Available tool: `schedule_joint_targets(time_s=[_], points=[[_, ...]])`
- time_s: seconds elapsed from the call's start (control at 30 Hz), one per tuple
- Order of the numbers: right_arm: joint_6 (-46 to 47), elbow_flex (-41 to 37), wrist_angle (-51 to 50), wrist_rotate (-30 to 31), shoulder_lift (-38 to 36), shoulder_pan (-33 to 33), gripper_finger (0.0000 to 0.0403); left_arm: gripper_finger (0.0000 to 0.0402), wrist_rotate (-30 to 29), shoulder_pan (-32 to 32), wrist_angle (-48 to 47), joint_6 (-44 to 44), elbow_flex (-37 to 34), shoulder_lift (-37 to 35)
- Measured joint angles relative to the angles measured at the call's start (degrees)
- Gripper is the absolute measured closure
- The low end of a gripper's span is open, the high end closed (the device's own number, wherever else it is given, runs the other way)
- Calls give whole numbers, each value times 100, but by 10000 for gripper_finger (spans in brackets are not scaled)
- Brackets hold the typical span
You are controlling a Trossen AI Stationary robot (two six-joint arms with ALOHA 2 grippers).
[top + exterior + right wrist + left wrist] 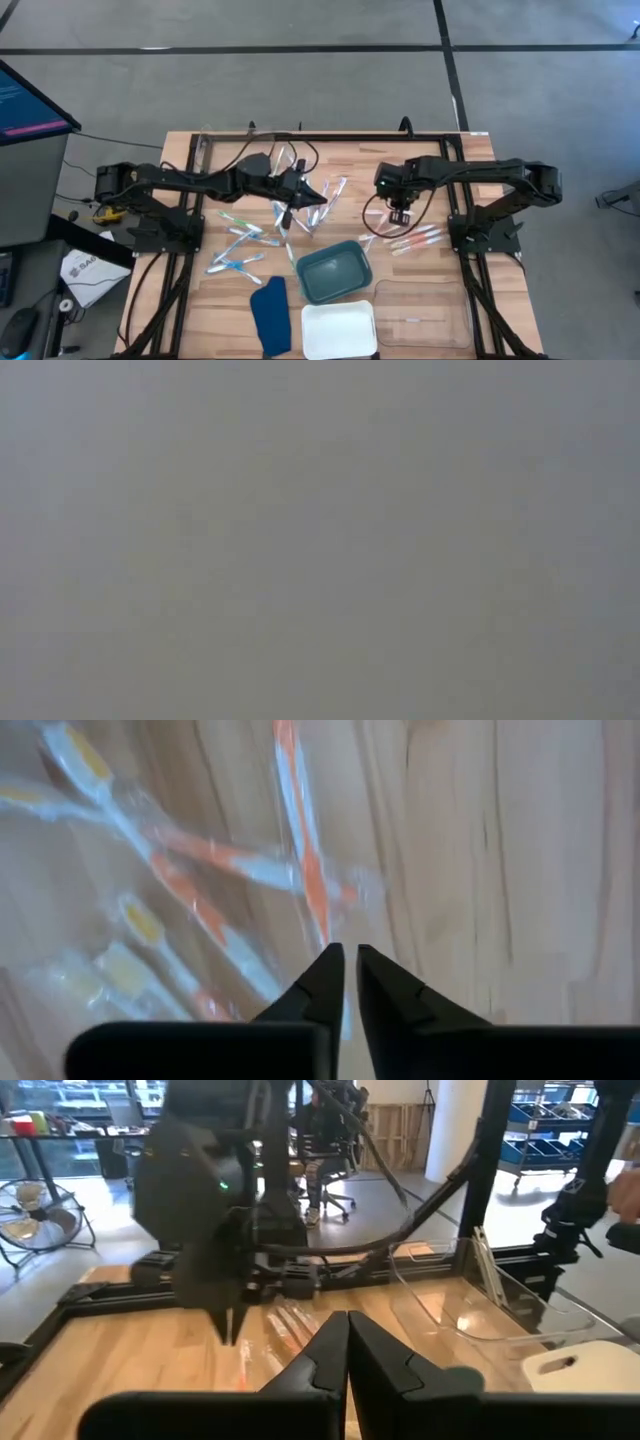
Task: Pick & Place Toothbrushes
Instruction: Put the orange toothbrush into the bottom transparent bin
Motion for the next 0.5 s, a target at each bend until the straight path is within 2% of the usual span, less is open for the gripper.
schedule_joint_targets(time_s=[0.13,0.37,0.5], points=[[-209,0,262,2,-9,75,317,399,2,-129,-39,2,-73,0],[-14,-183,387,2,-9,72,207,399,4,-177,-36,15,-220,0],[94,-523,918,0,-9,74,167,399,-1,-175,-36,-108,-264,0]])
